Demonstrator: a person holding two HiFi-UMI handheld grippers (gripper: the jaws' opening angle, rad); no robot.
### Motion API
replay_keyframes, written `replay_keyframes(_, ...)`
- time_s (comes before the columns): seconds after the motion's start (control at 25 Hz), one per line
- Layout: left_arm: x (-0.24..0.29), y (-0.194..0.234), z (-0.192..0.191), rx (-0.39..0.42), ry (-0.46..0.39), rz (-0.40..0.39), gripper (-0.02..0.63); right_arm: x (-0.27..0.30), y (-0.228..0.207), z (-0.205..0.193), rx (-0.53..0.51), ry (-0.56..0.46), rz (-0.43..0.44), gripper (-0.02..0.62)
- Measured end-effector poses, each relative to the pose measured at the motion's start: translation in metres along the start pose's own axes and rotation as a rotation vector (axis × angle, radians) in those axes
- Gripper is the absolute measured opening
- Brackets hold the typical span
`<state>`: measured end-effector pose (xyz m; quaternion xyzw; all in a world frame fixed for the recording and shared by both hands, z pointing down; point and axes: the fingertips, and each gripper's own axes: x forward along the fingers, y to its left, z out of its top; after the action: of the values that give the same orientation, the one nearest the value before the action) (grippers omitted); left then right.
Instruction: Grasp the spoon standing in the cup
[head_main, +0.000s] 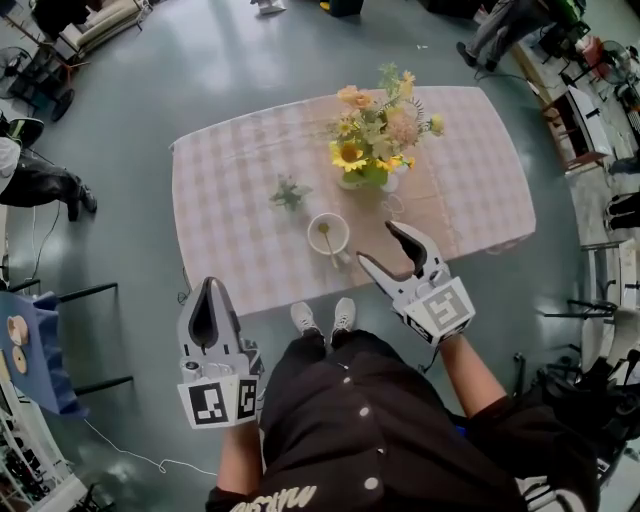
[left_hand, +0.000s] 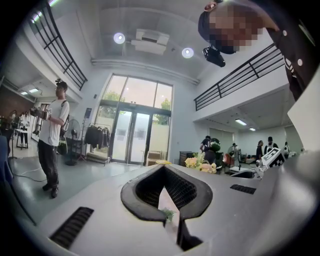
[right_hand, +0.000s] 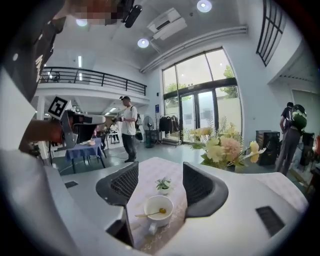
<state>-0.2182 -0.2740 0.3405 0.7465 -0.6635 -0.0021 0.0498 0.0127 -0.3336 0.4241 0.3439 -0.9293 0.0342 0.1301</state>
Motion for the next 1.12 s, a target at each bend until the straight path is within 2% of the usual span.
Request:
replay_keyframes(0.16, 0.003, 0.004, -0.012, -0.012, 0.028, -0.005, 0.012, 0.016, 0.022, -0.036, -0.17, 0.123, 0.087, 0.261)
replay_keyframes(0.44, 0.011, -0.001, -0.025, -0.012, 0.047, -0.041, 0.012, 0.032, 0.056, -0.093, -0.374, 0.221, 0.212, 0.262)
replay_keyframes(0.96, 0.011, -0.009, -0.051, -0.052, 0.087, -0.049, 0.012, 0.061, 0.071, -0.17, -0.711, 0.331, 0.301, 0.238)
replay_keyframes(1.12, 0.006, -0.009, -0.059, -0.055, 0.102, -0.048, 0.012, 0.07, 0.075, -0.185, -0.765, 0.343, 0.307, 0.204)
